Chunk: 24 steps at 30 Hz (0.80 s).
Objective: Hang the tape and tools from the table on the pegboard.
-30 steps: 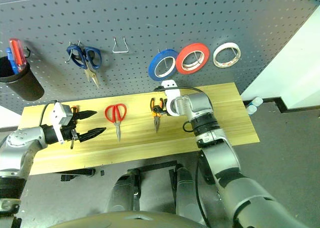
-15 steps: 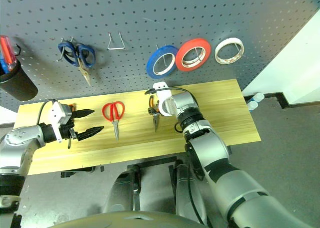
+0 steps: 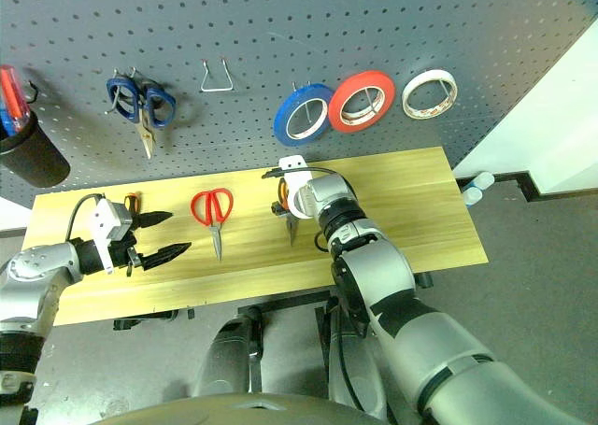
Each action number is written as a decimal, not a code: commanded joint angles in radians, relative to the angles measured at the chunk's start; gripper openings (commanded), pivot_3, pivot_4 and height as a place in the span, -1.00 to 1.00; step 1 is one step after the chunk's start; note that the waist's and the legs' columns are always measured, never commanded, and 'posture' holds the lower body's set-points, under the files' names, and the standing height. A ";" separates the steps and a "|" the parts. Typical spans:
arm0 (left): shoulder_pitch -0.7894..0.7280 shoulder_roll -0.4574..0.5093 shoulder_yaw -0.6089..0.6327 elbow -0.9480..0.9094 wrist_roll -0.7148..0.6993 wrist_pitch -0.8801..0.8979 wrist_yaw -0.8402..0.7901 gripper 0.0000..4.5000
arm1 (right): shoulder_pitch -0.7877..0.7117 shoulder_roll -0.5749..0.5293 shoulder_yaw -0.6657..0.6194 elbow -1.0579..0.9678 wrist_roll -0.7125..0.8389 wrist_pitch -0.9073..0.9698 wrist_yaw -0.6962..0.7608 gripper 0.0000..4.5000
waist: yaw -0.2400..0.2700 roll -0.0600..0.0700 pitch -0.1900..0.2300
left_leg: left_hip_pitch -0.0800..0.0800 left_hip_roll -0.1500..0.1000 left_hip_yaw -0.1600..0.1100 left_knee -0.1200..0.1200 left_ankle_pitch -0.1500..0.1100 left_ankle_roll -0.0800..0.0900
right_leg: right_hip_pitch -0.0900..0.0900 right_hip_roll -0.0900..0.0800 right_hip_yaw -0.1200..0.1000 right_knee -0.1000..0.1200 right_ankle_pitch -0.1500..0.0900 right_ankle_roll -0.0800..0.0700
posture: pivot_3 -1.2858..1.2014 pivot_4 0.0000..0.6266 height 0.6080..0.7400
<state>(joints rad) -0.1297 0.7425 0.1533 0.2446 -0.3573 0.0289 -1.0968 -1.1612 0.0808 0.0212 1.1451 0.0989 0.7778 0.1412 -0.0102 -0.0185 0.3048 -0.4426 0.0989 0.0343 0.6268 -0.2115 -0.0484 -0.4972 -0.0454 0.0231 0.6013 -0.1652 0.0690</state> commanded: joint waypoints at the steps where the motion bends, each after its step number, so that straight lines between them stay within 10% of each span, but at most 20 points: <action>1: 0.005 0.003 0.022 0.015 0.012 -0.037 0.004 1.00 | -0.023 0.022 0.009 0.033 -0.032 -0.017 -0.003 0.97 | 0.000 0.000 0.000 | 0.000 0.000 0.000 0.000 0.000 0.000 | 0.000 0.000 0.000 0.000 0.000 0.000 | 0.18 0.09 1.00; 9: 0.012 -0.006 0.022 0.037 0.022 -0.069 0.014 1.00 | -0.015 0.043 0.010 0.070 -0.071 -0.043 -0.021 0.97 | 0.001 -0.001 0.000 | 0.000 0.000 0.000 0.000 0.000 0.000 | 0.000 0.000 0.000 0.000 0.000 0.000 | 0.20 0.06 1.00; 18: 0.075 -0.006 0.033 0.012 0.015 -0.085 0.024 1.00 | -0.014 0.054 -0.051 0.096 -0.063 -0.054 -0.066 -0.08 | 0.002 -0.001 0.000 | 0.000 0.000 0.000 -0.001 0.000 0.000 | 0.000 0.000 0.000 0.000 0.000 0.000 | 0.21 0.09 1.00; 24: 0.087 -0.009 0.038 0.003 0.009 -0.085 0.029 1.00 | -0.014 0.060 -0.037 0.100 -0.084 -0.050 -0.049 -0.08 | 0.001 -0.001 0.000 | 0.001 0.000 0.000 -0.001 0.000 0.000 | 0.000 0.000 0.000 0.000 0.000 0.000 | 0.21 0.08 1.00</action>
<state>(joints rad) -0.0525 0.7350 0.1682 0.2714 -0.3366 -0.0374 -1.0671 -1.1789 0.1161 -0.0168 1.2198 0.0166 0.7128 0.0797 -0.0095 -0.0190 0.3044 -0.4420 0.0992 0.0340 0.6257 -0.2116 -0.0484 -0.4973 -0.0454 0.0228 0.6009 -0.1654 0.0686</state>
